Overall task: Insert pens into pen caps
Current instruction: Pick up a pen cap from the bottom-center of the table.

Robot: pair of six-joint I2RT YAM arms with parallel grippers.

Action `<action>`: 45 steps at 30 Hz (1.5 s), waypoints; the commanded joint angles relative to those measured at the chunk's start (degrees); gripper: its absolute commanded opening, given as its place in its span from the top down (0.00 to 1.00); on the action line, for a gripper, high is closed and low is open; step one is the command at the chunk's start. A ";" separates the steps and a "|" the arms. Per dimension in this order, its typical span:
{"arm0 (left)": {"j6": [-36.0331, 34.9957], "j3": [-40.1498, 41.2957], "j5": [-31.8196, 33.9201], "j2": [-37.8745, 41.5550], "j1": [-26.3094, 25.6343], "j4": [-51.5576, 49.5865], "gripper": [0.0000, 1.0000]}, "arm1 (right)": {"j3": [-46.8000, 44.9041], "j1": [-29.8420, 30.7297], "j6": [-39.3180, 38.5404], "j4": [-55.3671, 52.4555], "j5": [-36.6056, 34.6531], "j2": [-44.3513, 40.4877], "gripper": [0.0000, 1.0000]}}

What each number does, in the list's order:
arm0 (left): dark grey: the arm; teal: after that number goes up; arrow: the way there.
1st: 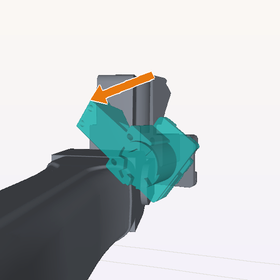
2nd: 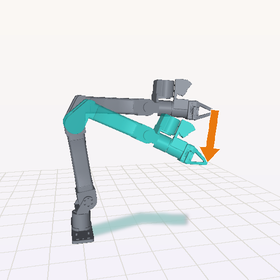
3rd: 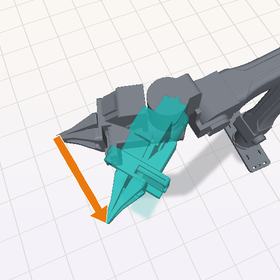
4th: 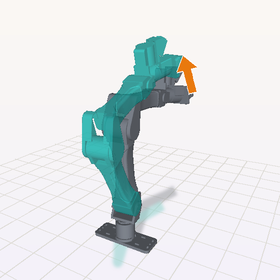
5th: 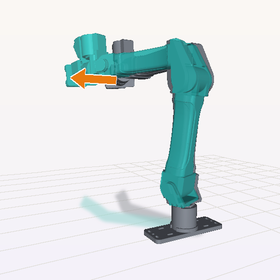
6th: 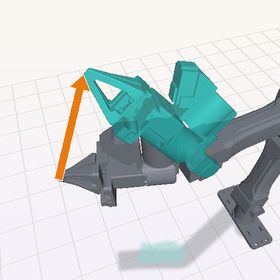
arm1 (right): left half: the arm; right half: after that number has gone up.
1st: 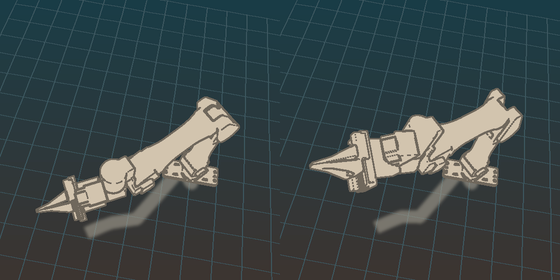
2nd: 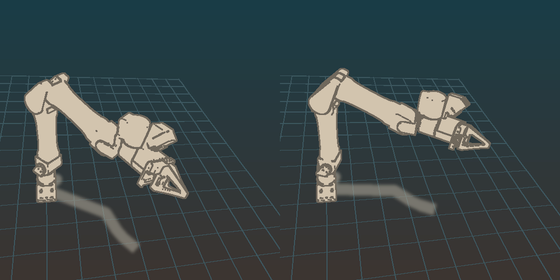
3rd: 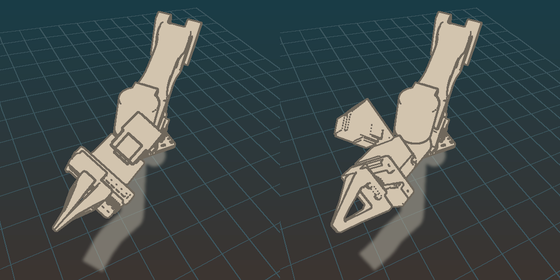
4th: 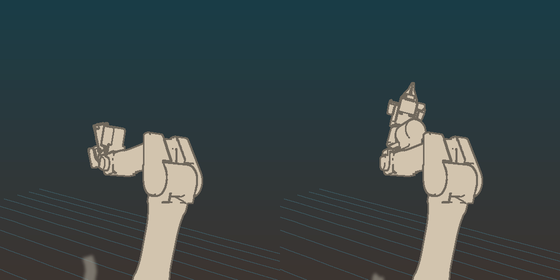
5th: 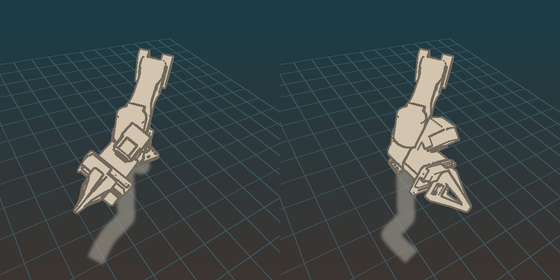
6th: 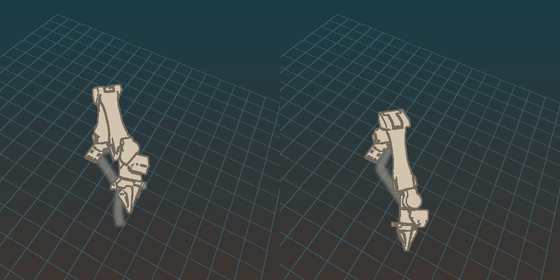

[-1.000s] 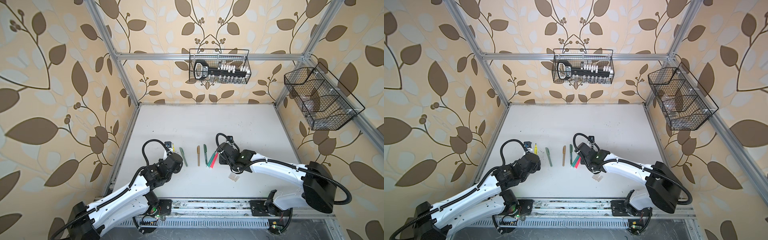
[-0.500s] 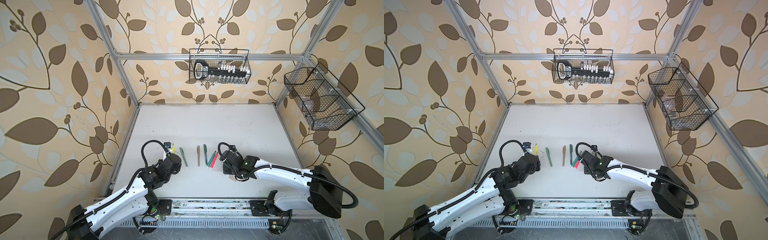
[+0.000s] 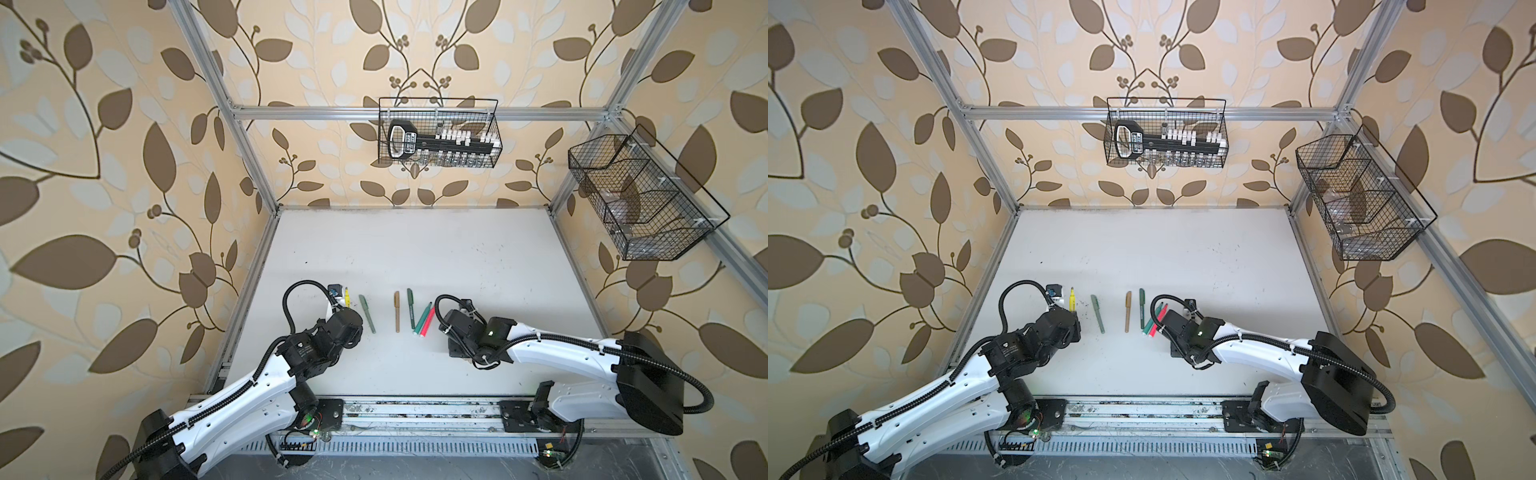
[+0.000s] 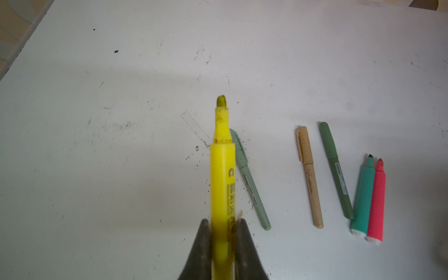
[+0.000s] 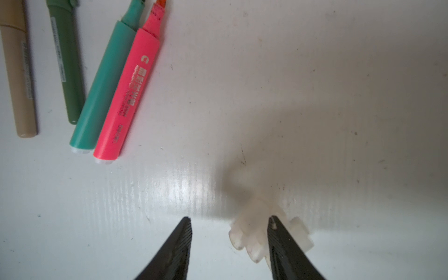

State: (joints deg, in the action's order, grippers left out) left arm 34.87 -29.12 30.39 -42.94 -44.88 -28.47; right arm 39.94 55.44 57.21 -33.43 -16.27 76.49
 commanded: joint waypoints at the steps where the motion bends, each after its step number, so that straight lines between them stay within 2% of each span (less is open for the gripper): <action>1: -0.12 0.11 0.81 -0.21 0.59 0.67 1.00 | -0.92 0.61 1.54 -0.65 0.12 1.03 0.49; 20: -0.07 0.10 0.61 -0.30 0.59 0.65 1.00 | -1.20 2.65 2.21 1.95 0.81 4.57 0.49; 31: -0.21 0.04 0.31 -0.30 0.59 0.73 1.00 | 3.41 6.51 2.05 -1.59 -3.23 7.60 0.49; 45: -0.29 0.20 0.11 -0.09 0.59 0.86 1.00 | 3.14 6.75 2.38 -2.13 -4.02 10.38 0.50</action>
State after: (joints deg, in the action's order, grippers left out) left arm 34.89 -29.12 30.04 -43.24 -44.88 -28.47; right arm 42.50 61.87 58.13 -33.93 -18.68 85.71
